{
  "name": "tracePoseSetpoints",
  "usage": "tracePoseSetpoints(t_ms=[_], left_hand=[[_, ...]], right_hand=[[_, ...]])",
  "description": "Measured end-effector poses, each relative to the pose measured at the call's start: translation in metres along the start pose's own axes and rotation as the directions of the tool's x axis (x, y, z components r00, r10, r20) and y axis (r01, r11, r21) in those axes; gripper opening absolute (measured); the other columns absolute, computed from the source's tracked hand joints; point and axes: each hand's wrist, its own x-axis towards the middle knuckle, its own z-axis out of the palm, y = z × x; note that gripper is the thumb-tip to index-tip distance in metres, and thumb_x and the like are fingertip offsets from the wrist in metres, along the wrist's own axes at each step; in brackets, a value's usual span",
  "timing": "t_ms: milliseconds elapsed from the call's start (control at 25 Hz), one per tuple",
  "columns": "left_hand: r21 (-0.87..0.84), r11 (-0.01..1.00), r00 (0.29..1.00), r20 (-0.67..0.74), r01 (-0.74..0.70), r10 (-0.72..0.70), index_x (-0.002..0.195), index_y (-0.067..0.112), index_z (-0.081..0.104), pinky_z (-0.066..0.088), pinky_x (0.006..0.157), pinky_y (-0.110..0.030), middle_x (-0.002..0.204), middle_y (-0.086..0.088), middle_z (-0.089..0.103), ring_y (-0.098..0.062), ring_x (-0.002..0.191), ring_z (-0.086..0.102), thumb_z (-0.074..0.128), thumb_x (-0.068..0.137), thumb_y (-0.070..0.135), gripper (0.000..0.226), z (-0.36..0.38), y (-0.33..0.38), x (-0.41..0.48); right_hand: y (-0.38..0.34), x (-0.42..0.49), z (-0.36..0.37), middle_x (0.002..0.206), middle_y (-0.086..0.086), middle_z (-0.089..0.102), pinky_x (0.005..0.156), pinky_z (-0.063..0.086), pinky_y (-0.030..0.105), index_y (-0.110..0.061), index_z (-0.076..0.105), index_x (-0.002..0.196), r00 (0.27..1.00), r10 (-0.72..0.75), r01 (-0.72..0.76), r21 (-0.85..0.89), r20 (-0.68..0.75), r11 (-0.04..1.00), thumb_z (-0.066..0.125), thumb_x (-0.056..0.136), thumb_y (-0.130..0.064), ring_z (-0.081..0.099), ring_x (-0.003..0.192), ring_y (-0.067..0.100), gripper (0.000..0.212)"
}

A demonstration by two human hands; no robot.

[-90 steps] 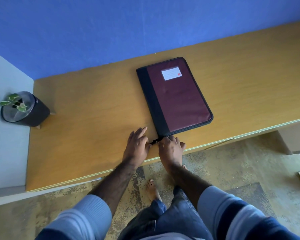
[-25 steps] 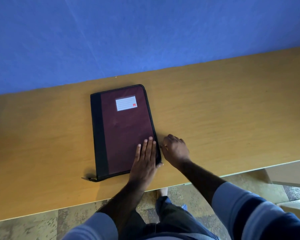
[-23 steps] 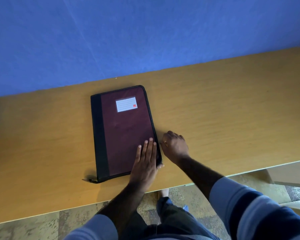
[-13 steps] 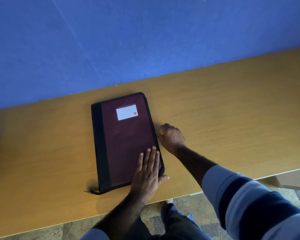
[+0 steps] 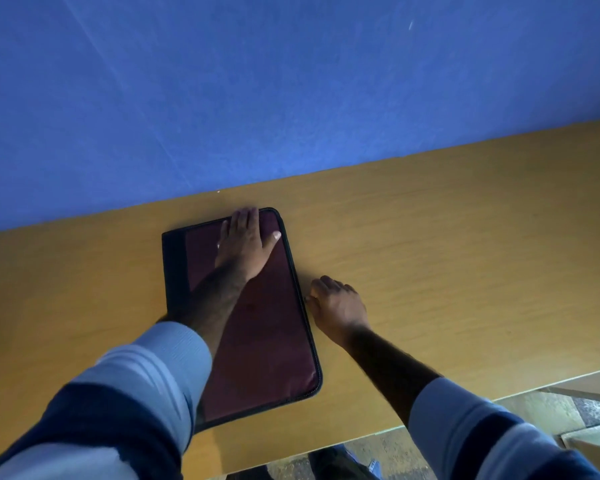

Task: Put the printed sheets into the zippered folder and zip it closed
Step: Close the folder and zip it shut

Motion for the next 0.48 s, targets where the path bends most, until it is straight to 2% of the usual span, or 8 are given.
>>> tracePoseSetpoints(t_ms=[120,280,480], left_hand=[[-0.022,1.000,1.000,-0.012,-0.005,0.005,0.159,0.006,0.016,0.019,0.125,-0.048,0.164,-0.015,0.024,-0.030,0.153,0.021,0.041,0.100,0.057,0.082,-0.002,0.001,0.010],[0.021,1.000,0.999,-0.033,-0.018,0.019,0.158,0.003,0.020,0.019,0.125,-0.046,0.163,-0.017,0.024,-0.030,0.153,0.022,0.045,0.101,0.049,0.077,-0.003,0.004,0.008],[0.014,0.999,0.999,-0.032,-0.037,0.038,0.158,0.003,0.020,0.018,0.126,-0.045,0.163,-0.017,0.023,-0.031,0.151,0.024,0.044,0.103,0.045,0.074,-0.003,0.000,0.009]], right_hand=[[-0.001,0.010,0.001,0.088,0.005,0.065,0.063,0.053,0.038,-0.015,0.059,0.092,1.000,0.001,-0.001,-0.005,-0.019,1.000,0.063,0.091,-0.022,0.065,0.075,0.028,0.009],[-0.001,0.030,0.003,0.088,0.005,0.065,0.063,0.052,0.037,-0.014,0.060,0.094,0.999,0.007,-0.007,-0.005,-0.049,1.000,0.062,0.092,-0.022,0.065,0.074,0.027,0.008],[0.002,0.068,0.001,0.092,0.004,0.066,0.074,0.053,0.040,-0.015,0.060,0.100,0.998,-0.001,-0.001,-0.033,-0.063,0.999,0.059,0.094,-0.023,0.065,0.079,0.025,0.010]])
